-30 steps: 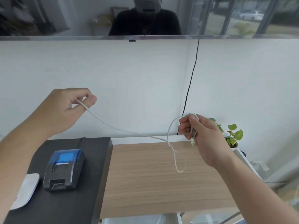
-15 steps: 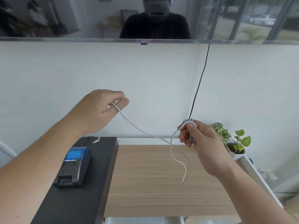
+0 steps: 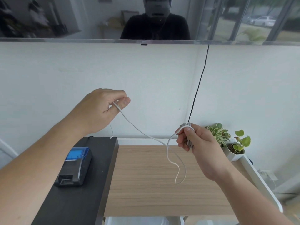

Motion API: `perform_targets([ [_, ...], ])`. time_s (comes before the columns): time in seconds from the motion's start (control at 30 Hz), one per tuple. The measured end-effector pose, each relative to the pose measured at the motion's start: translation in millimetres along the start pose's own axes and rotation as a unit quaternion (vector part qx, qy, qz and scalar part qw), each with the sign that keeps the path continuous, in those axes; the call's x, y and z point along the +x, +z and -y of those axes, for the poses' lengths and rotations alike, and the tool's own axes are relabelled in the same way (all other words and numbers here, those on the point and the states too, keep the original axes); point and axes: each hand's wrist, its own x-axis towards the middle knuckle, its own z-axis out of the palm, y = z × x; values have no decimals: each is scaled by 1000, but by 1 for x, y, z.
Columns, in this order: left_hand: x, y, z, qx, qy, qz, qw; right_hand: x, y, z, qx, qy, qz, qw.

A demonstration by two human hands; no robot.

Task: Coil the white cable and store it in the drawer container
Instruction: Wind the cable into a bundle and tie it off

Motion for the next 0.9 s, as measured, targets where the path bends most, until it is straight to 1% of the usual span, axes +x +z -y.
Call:
perform_targets([
  [0.1, 2, 1, -2, -8, 3, -2, 1000, -3, 2, 3, 2, -1, 7, 1000],
  [0.17, 3, 5, -4, -13, 5, 12, 1000, -4, 4, 5, 2, -3, 12, 1000],
  [0.37, 8, 22, -30, -37, -26, 149, 988, -2, 11, 17, 20, -21, 30, 999],
  [0.47, 9, 30, -50, -96, -43, 204, 973, 0, 15, 25, 4, -40, 15, 999],
  [0.57, 4, 43, -66, -166, -29, 225, 960, 4, 21, 36, 10, -48, -2, 999],
  [0.6, 1, 48, -71, -207, -34, 227, 951, 5, 22, 40, 10, -54, -6, 998],
  [0.63, -2, 54, -77, -265, -50, 229, 935, 7, 24, 43, 7, -61, -11, 998],
  [0.7, -9, 66, -90, -383, -91, 211, 895, 12, 25, 50, -2, -66, -18, 998],
  [0.73, -10, 72, -95, -421, -112, 183, 881, 14, 26, 52, -12, -62, -20, 998],
  [0.77, -10, 77, -97, -442, -131, 144, 875, 17, 26, 54, -25, -51, -23, 998],
  [0.8, -9, 78, -95, -439, -138, 102, 882, 18, 24, 56, -39, -33, -22, 998],
  [0.83, -7, 77, -91, -408, -126, 61, 902, 18, 20, 57, -48, -6, -10, 999],
  [0.87, -4, 72, -84, -350, -102, 19, 931, 17, 15, 58, -37, 27, 26, 999],
  [0.9, -1, 67, -75, -278, -71, -17, 958, 14, 9, 60, 3, 65, 86, 994],
])
